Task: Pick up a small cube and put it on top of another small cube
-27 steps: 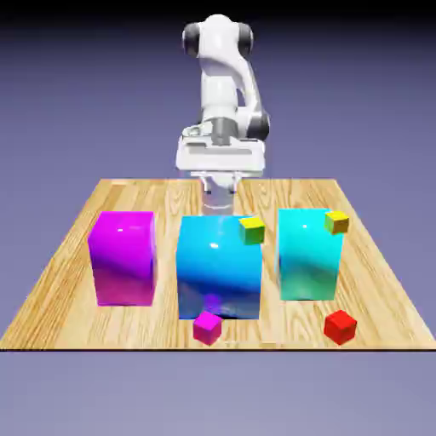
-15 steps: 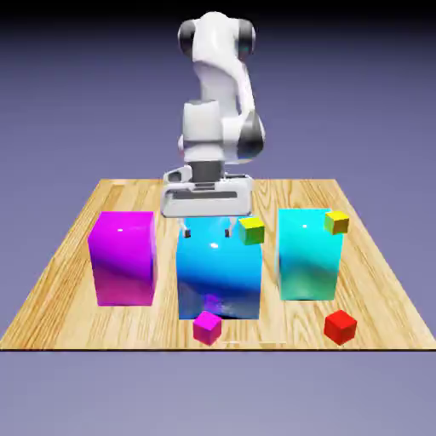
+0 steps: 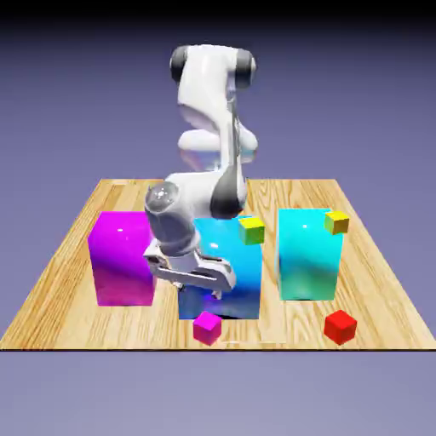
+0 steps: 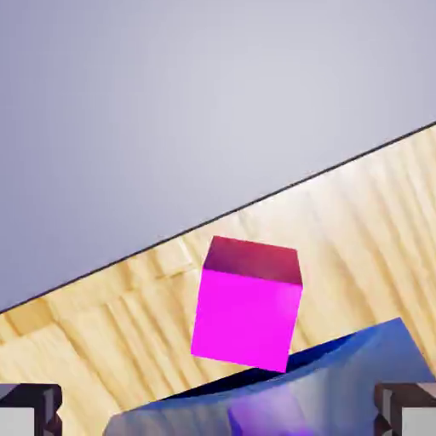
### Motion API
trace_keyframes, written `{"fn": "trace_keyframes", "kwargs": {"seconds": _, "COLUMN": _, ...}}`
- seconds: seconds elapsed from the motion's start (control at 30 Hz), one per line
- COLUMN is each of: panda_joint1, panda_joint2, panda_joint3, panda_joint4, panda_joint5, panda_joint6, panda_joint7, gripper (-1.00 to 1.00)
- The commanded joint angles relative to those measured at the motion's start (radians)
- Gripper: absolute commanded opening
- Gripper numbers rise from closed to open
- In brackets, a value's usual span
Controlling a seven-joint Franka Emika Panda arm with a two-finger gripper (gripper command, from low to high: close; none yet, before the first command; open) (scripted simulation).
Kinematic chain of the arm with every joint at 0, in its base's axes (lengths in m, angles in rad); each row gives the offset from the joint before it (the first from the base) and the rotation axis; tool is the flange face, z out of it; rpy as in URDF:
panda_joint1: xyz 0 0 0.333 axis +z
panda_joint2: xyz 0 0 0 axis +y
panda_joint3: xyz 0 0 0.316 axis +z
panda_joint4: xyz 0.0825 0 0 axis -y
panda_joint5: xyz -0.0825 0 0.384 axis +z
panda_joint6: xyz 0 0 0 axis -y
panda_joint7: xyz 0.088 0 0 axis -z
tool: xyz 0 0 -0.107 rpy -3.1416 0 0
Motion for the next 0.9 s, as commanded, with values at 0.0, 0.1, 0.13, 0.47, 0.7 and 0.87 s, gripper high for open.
{"fn": "trace_keyframes", "kwargs": {"seconds": 0.0, "panda_joint1": -0.001, "panda_joint2": 0.036, "panda_joint3": -0.005, "panda_joint4": 0.032, "panda_joint5": 0.01, "panda_joint6": -0.038, "panda_joint7": 0.007, "gripper": 0.0}}
{"fn": "trace_keyframes", "kwargs": {"seconds": 0.1, "panda_joint1": -0.005, "panda_joint2": 0.145, "panda_joint3": -0.02, "panda_joint4": 0.127, "panda_joint5": 0.041, "panda_joint6": -0.153, "panda_joint7": 0.029, "gripper": 0.0}}
{"fn": "trace_keyframes", "kwargs": {"seconds": 0.13, "panda_joint1": -0.006, "panda_joint2": 0.181, "panda_joint3": -0.024, "panda_joint4": 0.159, "panda_joint5": 0.052, "panda_joint6": -0.191, "panda_joint7": 0.036, "gripper": 0.0}}
{"fn": "trace_keyframes", "kwargs": {"seconds": 0.47, "panda_joint1": 0.011, "panda_joint2": 0.3, "panda_joint3": -0.016, "panda_joint4": 0.12, "panda_joint5": 0.104, "panda_joint6": -0.125, "panda_joint7": 0.025, "gripper": -1.0}}
{"fn": "trace_keyframes", "kwargs": {"seconds": 0.7, "panda_joint1": 0.062, "panda_joint2": 0.217, "panda_joint3": 0.042, "panda_joint4": 0.192, "panda_joint5": 0.151, "panda_joint6": -0.196, "panda_joint7": 0.209, "gripper": -1.0}}
{"fn": "trace_keyframes", "kwargs": {"seconds": 0.87, "panda_joint1": 0.159, "panda_joint2": 0.162, "panda_joint3": 0.148, "panda_joint4": 0.145, "panda_joint5": 0.257, "panda_joint6": -0.091, "panda_joint7": 0.427, "gripper": -1.0}}
